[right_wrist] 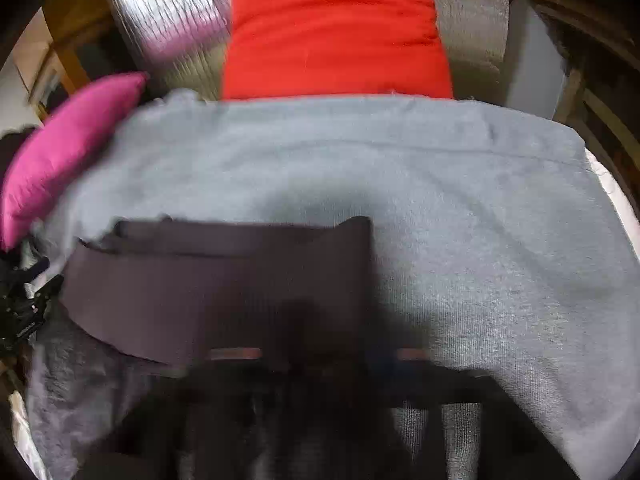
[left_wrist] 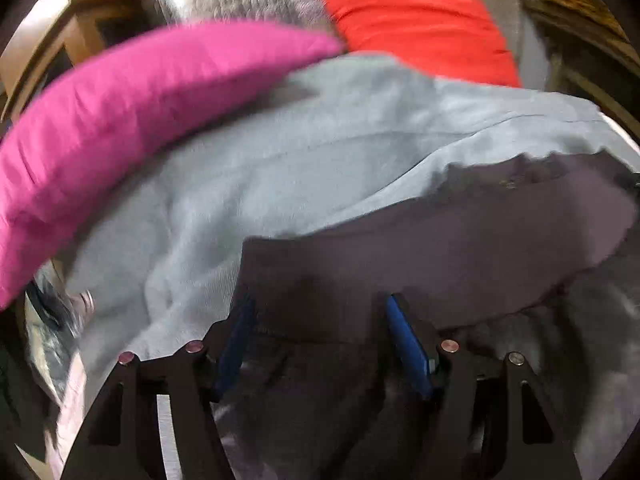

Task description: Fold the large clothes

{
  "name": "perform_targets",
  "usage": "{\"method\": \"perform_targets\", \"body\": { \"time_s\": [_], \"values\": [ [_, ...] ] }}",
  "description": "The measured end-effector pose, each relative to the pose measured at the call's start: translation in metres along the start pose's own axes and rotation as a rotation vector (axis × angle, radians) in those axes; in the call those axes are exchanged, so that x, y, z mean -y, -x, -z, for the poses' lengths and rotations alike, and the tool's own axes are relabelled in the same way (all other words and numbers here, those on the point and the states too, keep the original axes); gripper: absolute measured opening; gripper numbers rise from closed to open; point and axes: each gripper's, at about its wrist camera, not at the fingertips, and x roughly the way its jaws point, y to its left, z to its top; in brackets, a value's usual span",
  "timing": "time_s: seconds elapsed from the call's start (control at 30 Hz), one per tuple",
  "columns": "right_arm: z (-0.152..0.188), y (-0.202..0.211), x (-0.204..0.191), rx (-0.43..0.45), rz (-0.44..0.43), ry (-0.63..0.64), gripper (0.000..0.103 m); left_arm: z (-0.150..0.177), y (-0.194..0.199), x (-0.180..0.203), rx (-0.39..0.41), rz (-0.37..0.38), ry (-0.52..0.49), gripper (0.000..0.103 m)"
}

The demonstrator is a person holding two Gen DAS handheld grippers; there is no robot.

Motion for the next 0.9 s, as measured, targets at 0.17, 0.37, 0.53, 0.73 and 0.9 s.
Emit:
{"method": "perform_targets", "body": {
  "time_s": [0.17,0.37,0.53,0.73,0.9],
  "values": [
    [-0.002,-0.004,0.020,0.029,0.068,-0.053,0.014,-0.001,-0.026,-0.012,-0.061,-0.056,0.069,0.062],
    [0.000,-0.002,0.022,0.024,0.055,-0.102,0.045,-0.007,-0.005,-0.002,-0.016,-0.164,0.005,0.064],
    [0.010,0.053,0.032,0.114,0.049,-0.127,0.076,-0.009,0.059,-0.013,0.094,-0.194,0.038,0.065],
    [0.040,0.121,0.006,0.185,-0.096,-0.112,0.076,0.008,0.132,0.007,0.211,-0.068,0.078,0.077],
    [0.069,0.120,-0.055,0.130,-0.214,-0.010,0.076,0.040,0.135,0.063,0.165,0.059,0.039,0.078]
  ]
}}
